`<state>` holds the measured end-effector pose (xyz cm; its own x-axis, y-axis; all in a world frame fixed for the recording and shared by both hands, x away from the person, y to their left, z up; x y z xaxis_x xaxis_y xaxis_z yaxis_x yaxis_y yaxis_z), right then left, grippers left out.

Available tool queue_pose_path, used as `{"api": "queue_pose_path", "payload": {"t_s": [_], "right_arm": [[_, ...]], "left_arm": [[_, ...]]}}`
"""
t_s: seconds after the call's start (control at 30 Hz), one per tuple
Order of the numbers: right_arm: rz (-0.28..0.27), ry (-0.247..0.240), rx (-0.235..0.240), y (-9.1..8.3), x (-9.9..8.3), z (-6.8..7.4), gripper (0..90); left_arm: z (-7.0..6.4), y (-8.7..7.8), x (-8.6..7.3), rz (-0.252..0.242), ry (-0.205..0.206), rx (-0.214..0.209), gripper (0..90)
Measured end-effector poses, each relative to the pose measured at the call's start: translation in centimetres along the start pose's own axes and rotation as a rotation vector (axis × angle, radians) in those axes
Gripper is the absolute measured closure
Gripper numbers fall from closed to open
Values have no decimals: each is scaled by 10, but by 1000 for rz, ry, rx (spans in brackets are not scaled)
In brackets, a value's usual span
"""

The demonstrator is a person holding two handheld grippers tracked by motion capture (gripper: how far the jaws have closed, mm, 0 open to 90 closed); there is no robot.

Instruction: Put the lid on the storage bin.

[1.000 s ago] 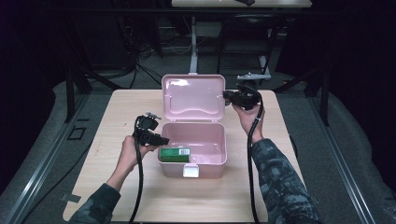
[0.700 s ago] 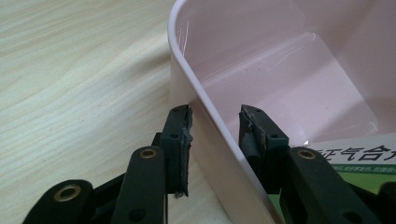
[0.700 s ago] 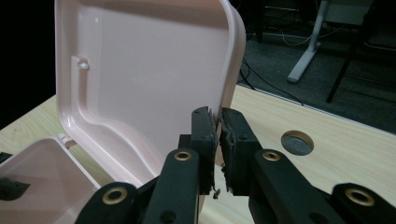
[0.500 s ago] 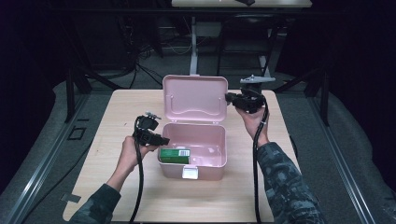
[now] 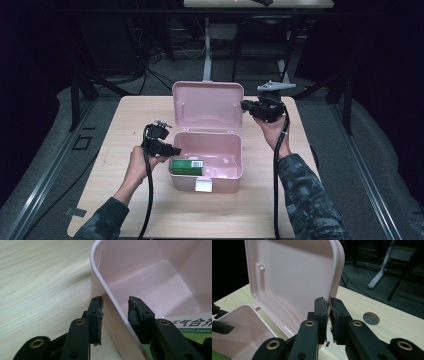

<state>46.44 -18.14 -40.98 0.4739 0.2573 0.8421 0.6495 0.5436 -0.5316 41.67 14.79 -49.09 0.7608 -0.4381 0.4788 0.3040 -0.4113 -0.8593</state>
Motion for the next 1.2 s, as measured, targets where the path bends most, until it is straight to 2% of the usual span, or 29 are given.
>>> {"api": "queue_pose_path", "payload": {"t_s": [0.33,0.8,1.2], "right_arm": [[-3,-18,12,-10,-5,4,838],[7,-71,6,-23,-10,15,849],[4,-86,11,-30,-15,21,849]], "left_arm": [[-2,-1,0,-5,-5,-7,639],[-2,-1,-1,-4,-3,-8,635],[-2,-1,-1,-7,0,-17,629]]}}
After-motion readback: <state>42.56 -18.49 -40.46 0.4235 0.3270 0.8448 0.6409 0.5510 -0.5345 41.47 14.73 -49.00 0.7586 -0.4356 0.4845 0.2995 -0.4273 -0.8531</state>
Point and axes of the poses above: each handheld gripper's, and its own axes: y roughly forward along the jaws, x roughly out of its top, z roughly to its left, the point moved 2 cm from there along y, roughly forward along the jaws, and after that the axes turned 5 degrees about z, right-handed, at the moved point
